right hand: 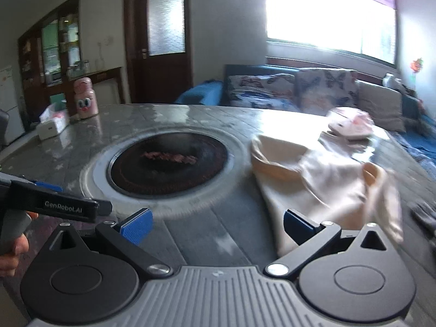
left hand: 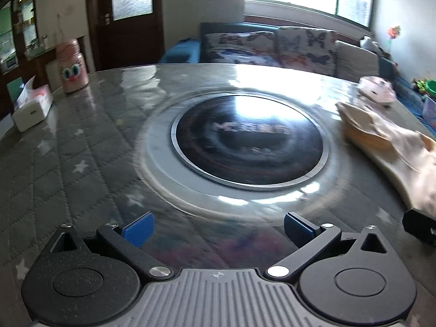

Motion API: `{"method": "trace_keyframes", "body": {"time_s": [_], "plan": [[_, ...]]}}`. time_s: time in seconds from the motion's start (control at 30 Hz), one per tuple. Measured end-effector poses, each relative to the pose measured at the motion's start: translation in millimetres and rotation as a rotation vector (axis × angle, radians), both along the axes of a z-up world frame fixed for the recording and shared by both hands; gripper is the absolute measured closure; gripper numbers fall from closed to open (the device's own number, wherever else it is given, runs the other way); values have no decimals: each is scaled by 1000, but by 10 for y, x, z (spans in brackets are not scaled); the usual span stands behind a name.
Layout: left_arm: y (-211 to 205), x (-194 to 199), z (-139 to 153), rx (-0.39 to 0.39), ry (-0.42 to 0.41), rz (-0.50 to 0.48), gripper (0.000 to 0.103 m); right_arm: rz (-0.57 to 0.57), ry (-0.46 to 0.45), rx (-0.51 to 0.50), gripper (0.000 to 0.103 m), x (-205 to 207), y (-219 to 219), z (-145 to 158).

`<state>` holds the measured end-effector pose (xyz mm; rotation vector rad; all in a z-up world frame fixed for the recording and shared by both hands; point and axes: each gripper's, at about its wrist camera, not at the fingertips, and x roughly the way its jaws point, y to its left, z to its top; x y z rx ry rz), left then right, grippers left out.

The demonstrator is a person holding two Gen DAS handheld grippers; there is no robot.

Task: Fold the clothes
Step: 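Move both tools toward the crumpled cream shirt on the table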

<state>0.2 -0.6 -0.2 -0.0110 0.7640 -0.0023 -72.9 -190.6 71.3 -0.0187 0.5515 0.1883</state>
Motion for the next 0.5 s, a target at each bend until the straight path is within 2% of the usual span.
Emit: {"method": "trace_keyframes", "body": {"time_s": [0.13,0.3,0.43,0.5], "plan": [[-112,34,-40,8,10,-17,0,-43,-1,66,0,-117,-109,-63],[-251,77,-90,18,23,-37,0,-54,18,63,0,-518,-535,-60],[-363,112,-130,26,33,-54,0,-87,34,100,0,-517,-585,-141],[-419,129,-150,30,38,-62,0,-93,44,127,0,-527,-674,-82]]}}
